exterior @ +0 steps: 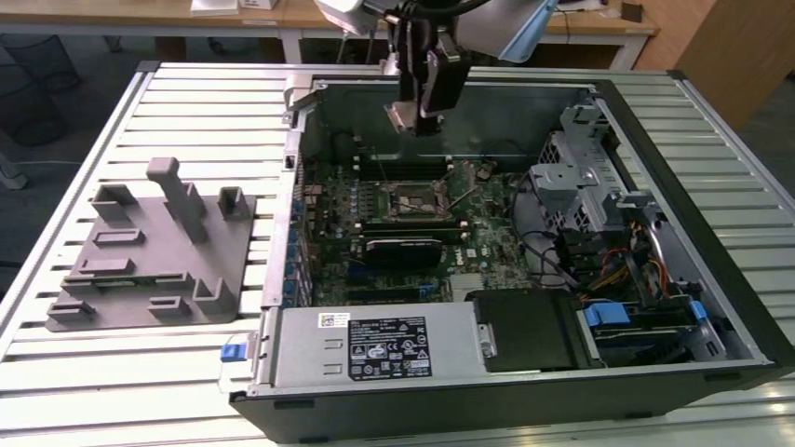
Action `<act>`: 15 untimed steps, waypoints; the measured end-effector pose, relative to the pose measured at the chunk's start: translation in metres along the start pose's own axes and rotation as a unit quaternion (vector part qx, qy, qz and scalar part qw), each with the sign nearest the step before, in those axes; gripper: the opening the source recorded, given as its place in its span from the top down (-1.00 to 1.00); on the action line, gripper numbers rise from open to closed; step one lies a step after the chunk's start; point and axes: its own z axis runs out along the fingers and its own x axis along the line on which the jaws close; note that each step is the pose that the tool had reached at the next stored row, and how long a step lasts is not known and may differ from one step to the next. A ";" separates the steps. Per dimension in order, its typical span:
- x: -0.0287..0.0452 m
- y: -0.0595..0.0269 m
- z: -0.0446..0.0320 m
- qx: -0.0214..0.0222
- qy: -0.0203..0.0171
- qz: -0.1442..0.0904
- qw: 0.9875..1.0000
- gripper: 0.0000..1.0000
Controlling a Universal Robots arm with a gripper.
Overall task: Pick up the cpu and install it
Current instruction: 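Place the cpu into insertion slot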
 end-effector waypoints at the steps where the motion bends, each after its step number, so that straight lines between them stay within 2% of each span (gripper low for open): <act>1: 0.0000 0.0000 0.0002 0.000 0.000 0.009 1.000 -0.08; 5: 0.0000 0.0000 0.0010 0.000 -0.001 0.043 0.999 -0.08; 9: 0.0000 -0.0002 0.0018 0.000 -0.002 0.075 0.997 -0.08; 15: 0.0003 -0.0001 0.0026 0.000 -0.003 0.085 0.996 -0.08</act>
